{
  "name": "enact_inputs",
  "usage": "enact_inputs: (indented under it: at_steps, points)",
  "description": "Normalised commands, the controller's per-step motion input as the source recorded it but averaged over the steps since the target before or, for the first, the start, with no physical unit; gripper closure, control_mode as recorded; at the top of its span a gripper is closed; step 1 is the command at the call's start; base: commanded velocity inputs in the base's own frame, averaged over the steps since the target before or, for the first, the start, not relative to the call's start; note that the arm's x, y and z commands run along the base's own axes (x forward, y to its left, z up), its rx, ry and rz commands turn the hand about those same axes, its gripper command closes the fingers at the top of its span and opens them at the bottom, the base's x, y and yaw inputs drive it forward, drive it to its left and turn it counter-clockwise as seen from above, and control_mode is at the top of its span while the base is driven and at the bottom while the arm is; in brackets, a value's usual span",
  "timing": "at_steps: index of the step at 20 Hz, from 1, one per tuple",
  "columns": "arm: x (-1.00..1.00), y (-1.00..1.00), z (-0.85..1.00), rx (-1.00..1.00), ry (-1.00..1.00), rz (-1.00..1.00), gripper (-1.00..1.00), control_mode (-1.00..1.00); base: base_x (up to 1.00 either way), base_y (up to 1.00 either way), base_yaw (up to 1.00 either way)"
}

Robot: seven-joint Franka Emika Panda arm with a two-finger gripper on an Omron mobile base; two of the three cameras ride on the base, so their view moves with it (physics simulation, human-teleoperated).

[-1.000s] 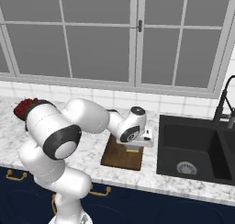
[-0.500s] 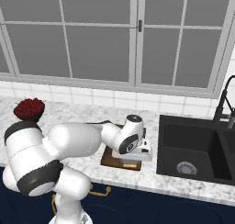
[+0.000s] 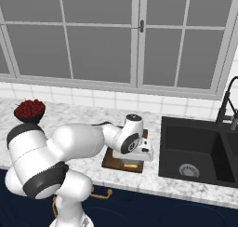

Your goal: Pick up the sponge from the counter and clean the cutting board by briefly scrubbing or pressing down on the cutting board. Once finished, release the sponge.

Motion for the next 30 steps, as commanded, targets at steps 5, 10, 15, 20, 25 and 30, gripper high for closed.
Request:
enact_inputs:
  at_steps: [5,10,15,20,25,30]
  points:
    - [0.4,-0.01,0.0,0.1,-0.25,0.01,1.0,-1.0,0.0,0.0,0.0]
    - [0.64,0.0,0.0,0.03,-0.01,0.0,1.0,-1.0,0.0,0.0,0.0]
    - [0.82,0.0,0.02,0.0,-0.02,0.0,1.0,-1.0,0.0,0.0,0.0]
    - [0.73,0.06,0.0,0.0,-0.15,0.0,1.0,-1.0,0.0,0.0,0.0]
    - [0.45,0.1,-0.01,0.0,-0.16,0.03,1.0,-1.0,0.0,0.0,0.0]
    - [-0.51,0.12,-0.04,0.0,-0.18,0.06,1.0,-1.0,0.0,0.0,0.0]
